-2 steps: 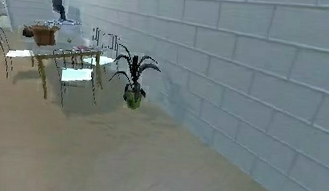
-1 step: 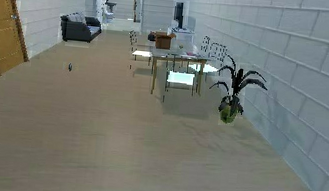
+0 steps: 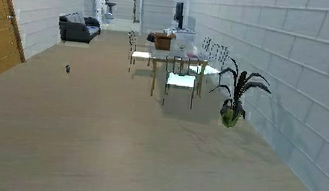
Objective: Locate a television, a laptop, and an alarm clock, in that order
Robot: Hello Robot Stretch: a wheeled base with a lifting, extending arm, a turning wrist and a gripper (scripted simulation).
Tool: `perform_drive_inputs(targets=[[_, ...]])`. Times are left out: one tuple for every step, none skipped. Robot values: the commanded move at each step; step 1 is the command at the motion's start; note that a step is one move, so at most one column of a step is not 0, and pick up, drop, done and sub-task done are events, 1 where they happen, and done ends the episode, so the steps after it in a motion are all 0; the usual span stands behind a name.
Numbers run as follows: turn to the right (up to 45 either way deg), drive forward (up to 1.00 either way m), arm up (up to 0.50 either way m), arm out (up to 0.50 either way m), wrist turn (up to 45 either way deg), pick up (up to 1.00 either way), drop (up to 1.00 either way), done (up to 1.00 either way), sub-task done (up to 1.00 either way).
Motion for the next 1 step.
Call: perform_drive_inputs(targets=[[-18.0, 0.00, 0.00, 0.00, 0.0, 0.00, 0.00, 0.00, 0.00]])
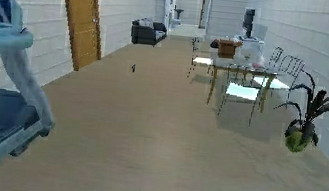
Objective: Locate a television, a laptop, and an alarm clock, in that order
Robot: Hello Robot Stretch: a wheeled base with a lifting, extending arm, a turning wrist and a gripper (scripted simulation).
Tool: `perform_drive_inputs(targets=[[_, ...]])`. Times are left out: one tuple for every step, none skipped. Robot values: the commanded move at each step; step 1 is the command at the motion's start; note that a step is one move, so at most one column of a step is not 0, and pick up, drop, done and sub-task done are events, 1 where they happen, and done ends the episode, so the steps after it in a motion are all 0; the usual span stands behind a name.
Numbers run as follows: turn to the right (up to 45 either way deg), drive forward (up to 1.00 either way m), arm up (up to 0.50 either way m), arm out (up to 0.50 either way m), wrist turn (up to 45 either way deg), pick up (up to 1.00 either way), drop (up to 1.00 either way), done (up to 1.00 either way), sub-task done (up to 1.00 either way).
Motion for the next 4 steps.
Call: perform_drive_inputs(targets=[[0.0, 1.00, 0.00, 0.00, 0.0, 0.00, 0.00, 0.00, 0.00], [0.0, 1.00, 0.00, 0.00, 0.0, 0.00, 0.00, 0.00, 0.00], [0.0, 1.00, 0.00, 0.00, 0.0, 0.00, 0.00, 0.00, 0.00], [0.0, 0.90, 0.00, 0.00, 0.0, 0.00, 0.00, 0.00, 0.00]])
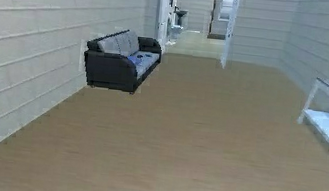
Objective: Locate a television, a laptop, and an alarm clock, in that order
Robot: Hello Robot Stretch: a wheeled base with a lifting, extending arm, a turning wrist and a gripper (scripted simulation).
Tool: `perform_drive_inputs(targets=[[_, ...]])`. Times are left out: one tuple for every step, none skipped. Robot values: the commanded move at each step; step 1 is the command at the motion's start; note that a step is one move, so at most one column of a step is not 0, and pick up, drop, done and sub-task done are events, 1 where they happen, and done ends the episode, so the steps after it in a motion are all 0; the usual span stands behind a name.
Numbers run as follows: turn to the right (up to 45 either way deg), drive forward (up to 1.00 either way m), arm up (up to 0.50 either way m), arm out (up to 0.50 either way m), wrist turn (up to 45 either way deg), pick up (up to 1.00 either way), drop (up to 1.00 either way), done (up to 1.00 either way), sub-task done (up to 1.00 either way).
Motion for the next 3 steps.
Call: perform_drive_inputs(targets=[[6.0, 0.00, 0.00, 0.00, 0.0, 0.00, 0.00, 0.00, 0.00], [0.0, 0.70, 0.00, 0.00, 0.0, 0.00, 0.00, 0.00, 0.00], [45.0, 0.00, 0.00, 0.00, 0.0, 0.00, 0.00, 0.00, 0.00]])
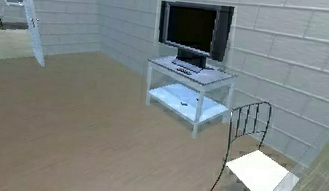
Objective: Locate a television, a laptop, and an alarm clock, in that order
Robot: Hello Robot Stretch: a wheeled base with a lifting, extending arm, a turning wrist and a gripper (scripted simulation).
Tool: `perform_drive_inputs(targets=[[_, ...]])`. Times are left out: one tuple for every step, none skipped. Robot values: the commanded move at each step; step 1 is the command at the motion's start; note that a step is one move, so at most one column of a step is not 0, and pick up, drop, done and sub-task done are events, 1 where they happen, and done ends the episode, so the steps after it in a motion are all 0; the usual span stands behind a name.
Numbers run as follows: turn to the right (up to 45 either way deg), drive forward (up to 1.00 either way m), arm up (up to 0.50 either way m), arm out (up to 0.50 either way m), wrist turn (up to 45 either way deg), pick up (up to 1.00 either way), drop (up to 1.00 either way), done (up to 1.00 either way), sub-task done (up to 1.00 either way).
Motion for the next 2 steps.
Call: perform_drive_inputs(targets=[[3.0, 0.00, 0.00, 0.00, 0.0, 0.00, 0.00, 0.00, 0.00], [-45.0, 0.00, 0.00, 0.00, 0.0, 0.00, 0.00, 0.00, 0.00]])
